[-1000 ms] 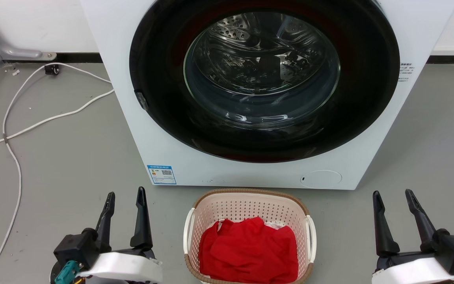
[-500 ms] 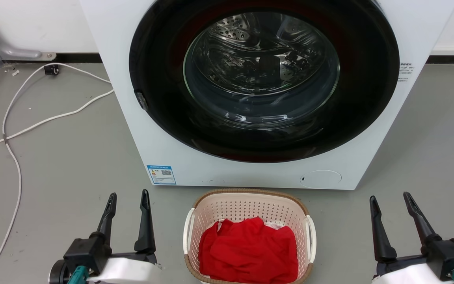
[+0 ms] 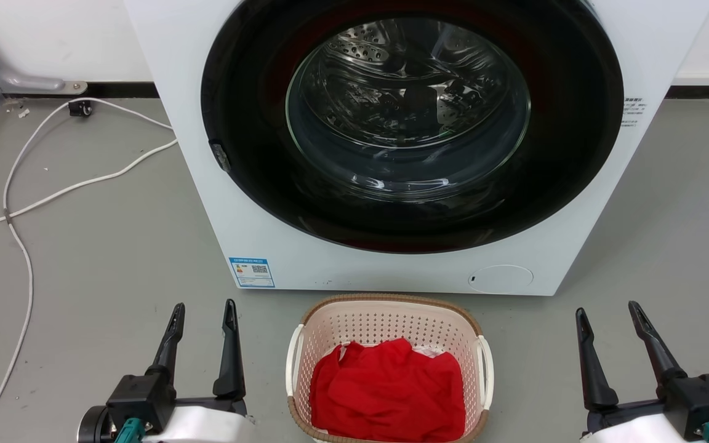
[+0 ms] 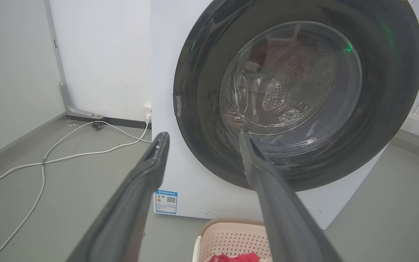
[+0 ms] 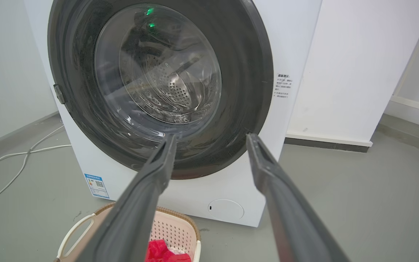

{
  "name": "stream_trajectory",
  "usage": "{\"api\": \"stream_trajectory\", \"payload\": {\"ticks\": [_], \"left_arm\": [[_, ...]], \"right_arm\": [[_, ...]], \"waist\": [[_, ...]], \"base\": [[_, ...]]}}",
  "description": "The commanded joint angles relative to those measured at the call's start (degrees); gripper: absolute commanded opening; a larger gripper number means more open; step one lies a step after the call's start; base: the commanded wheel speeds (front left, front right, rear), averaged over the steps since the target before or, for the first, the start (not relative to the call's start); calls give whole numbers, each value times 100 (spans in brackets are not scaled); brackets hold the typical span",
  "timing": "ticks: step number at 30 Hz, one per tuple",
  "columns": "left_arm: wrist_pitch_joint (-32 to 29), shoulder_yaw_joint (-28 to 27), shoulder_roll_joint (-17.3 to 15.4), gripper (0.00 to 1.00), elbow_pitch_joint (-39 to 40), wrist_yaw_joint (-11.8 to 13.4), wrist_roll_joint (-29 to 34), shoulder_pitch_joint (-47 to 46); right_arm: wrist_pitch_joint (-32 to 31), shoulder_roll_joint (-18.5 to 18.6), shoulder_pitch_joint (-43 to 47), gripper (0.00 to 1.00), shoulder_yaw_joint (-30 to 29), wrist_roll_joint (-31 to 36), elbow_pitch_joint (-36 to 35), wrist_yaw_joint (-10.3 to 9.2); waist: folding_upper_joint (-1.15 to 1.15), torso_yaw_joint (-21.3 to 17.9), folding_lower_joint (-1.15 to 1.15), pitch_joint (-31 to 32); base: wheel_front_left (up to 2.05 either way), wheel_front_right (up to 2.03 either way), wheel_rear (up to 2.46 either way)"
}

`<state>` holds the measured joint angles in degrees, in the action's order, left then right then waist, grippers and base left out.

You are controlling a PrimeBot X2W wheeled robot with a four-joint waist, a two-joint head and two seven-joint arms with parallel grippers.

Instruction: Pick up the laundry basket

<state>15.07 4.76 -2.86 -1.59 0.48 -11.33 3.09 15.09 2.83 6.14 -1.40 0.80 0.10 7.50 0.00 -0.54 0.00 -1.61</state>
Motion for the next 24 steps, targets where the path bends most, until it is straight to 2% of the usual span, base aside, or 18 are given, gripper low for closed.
{"api": "stream_trajectory", "payload": {"ticks": [1, 14, 19, 24], "left_arm": [[16, -18, -4, 100, -10, -21, -12, 46], [16, -56, -3, 100, -33, -58, 9, -37], [15, -71, -2, 100, -229, -180, 139, -356], [16, -110, -4, 100, -703, -340, 180, -864]], "right_arm": [[12, 9, 54, 100, -1, -18, 18, -2], [12, 8, -8, 100, 6, -10, -46, -2], [12, 8, -265, 100, 31, 63, 55, -2], [12, 6, -748, 100, 106, 265, 445, -3]], "waist": [[0, 0, 0, 2], [0, 1, 0, -91], [0, -5, 0, -367], [0, -43, 0, -768]], "base": [[0, 0, 0], [0, 0, 0], [0, 0, 0], [0, 0, 0]]}}
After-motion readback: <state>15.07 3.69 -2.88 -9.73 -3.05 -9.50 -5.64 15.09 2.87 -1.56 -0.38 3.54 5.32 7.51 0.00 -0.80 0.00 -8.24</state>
